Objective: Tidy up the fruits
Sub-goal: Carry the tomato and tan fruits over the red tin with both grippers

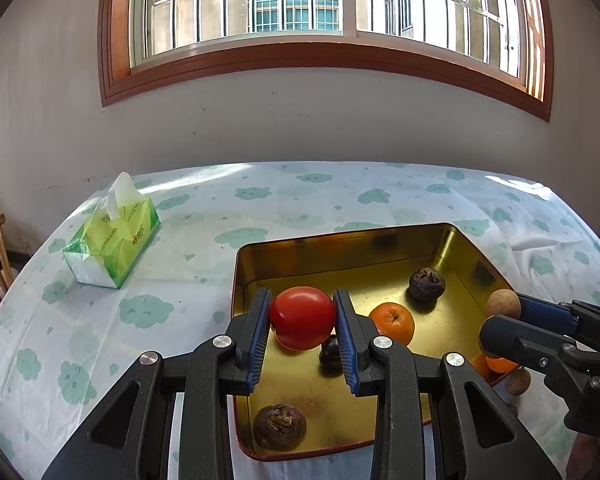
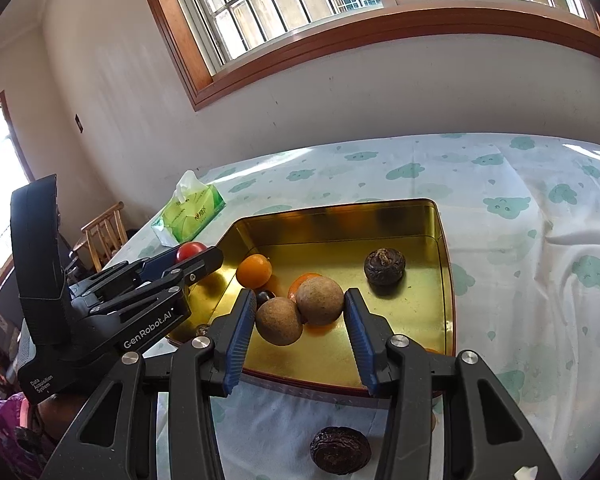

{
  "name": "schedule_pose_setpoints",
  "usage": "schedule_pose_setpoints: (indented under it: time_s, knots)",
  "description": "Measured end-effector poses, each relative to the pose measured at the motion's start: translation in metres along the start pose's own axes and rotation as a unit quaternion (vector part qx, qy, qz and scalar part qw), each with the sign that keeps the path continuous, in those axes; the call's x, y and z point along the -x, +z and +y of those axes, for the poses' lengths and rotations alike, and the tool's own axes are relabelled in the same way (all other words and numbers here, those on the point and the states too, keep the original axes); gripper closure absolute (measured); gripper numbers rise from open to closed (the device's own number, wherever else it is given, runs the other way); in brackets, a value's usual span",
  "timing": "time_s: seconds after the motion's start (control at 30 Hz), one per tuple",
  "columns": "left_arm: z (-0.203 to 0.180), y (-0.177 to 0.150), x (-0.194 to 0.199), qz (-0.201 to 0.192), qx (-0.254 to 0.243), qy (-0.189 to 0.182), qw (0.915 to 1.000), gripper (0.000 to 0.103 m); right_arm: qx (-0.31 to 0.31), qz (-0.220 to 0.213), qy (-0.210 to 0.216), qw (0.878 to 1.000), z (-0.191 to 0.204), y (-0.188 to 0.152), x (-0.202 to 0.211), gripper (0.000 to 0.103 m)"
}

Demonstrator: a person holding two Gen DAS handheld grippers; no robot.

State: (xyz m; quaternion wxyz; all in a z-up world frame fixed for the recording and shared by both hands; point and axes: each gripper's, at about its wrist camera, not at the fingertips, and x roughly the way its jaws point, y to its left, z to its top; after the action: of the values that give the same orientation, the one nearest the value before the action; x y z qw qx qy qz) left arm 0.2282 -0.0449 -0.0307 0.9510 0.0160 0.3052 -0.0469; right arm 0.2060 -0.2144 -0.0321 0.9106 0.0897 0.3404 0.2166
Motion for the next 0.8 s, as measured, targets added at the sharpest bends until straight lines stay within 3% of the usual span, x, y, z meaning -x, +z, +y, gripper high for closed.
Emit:
schedule_pose_setpoints:
  time_s: [0.8]
  knots:
    - [0.001, -0.002, -0.009, 0.005, -0.001, 0.000, 1.0000, 0.071, 0.004, 0.012, -0.022, 1.000, -0.004, 0.002, -0.013, 0.060]
